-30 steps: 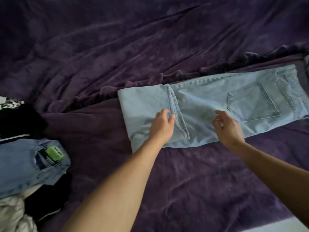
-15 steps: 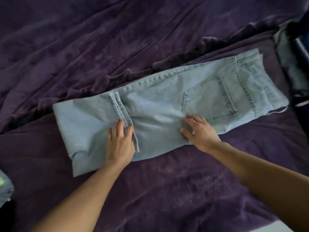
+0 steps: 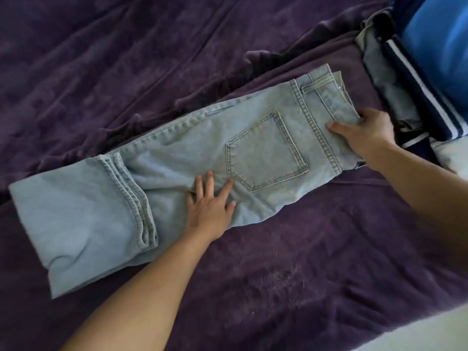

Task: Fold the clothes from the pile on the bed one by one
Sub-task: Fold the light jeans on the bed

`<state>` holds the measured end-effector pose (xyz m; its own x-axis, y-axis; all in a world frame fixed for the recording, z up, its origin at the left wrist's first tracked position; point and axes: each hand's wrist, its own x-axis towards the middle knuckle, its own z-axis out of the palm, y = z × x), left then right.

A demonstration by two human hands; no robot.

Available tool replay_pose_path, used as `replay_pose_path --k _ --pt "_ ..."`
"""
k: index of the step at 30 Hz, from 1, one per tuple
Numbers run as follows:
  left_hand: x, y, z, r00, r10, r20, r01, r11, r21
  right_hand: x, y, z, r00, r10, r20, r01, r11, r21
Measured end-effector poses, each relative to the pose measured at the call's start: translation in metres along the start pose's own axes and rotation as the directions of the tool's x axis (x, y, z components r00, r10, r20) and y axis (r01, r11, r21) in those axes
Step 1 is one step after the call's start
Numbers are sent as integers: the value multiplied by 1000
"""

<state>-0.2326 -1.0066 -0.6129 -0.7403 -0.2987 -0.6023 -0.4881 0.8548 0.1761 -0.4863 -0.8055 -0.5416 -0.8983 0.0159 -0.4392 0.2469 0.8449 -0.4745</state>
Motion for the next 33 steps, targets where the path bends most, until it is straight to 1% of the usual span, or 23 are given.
replay_pose_path --k 1,3,5,6,8,11,13,14,15,17,18,19,20,21,23,24,26,27,28,29,30,32,33 --pt "-3 -3 -2 1000 6 -26 -7 999 -31 -10 -8 -2 999 -42 -14 42 999 2" --pt "-13 -11 -9 991 -8 -137 -15 987 -161 -38 -32 -10 987 -159 -38 159 987 -5" --pt "-26 -22 -17 959 -74 -273 -10 956 -293 -75 -64 -16 952 -306 -31 304 951 -57" --pt "-35 -28 -21 939 -114 -325 -1 944 -331 -95 -81 -16 924 -383 2 381 920 -94" --pt "-55 -45 -27 900 -180 -397 27 932 -361 -132 -111 -6 851 -509 125 524 832 -182" --pt "-85 -76 -33 841 -276 -466 84 916 -393 -174 -145 37 714 -614 335 698 660 -277" --pt "-101 -103 -32 795 -333 -506 130 910 -395 -197 -162 82 647 -601 470 757 582 -297" --pt "-108 -117 -28 783 -355 -511 163 909 -383 -208 -167 107 620 -558 551 768 576 -280" --pt "-114 -132 -23 788 -368 -494 201 912 -358 -219 -171 129 587 -495 641 766 595 -243" --pt "-124 -154 -10 852 -346 -393 259 931 -259 -237 -170 166 497 -348 795 719 678 -152" --pt "-128 -161 -3 892 -325 -316 269 941 -206 -242 -165 179 471 -312 825 684 720 -118" --pt "-133 -165 2 922 -303 -241 271 950 -158 -245 -156 187 483 -327 812 647 759 -79" --pt "-136 -168 6 940 -283 -188 262 956 -128 -245 -145 189 533 -378 757 607 794 -31" --pt "-139 -168 7 946 -277 -170 258 958 -124 -242 -134 186 614 -431 661 567 824 11" --pt "-141 -164 3 933 -281 -224 244 954 -176 -222 -111 174 775 -480 411 523 852 10" --pt "-139 -160 -2 919 -273 -285 214 952 -219 -206 -100 165 829 -479 290 509 860 -35" --pt "-129 -146 -10 892 -215 -398 108 956 -275 -173 -83 146 918 -373 132 391 907 -156" --pt "-122 -137 -13 893 -171 -416 55 960 -276 -159 -75 141 953 -278 119 296 938 -182" --pt "-116 -129 -12 911 -121 -395 16 966 -259 -148 -67 138 973 -176 149 199 967 -157" --pt "-110 -122 -7 939 -72 -337 -4 976 -219 -142 -60 138 975 -87 203 109 990 -95" --pt "-106 -116 2 970 -34 -243 -4 988 -156 -139 -54 140 965 -32 259 39 999 -25" --pt "-102 -113 22 997 -10 -82 7 1000 -30 -137 -47 142 943 -8 333 -18 997 74" --pt "-102 -115 27 999 -8 -49 8 1000 7 -139 -47 143 936 -26 350 -14 994 112"
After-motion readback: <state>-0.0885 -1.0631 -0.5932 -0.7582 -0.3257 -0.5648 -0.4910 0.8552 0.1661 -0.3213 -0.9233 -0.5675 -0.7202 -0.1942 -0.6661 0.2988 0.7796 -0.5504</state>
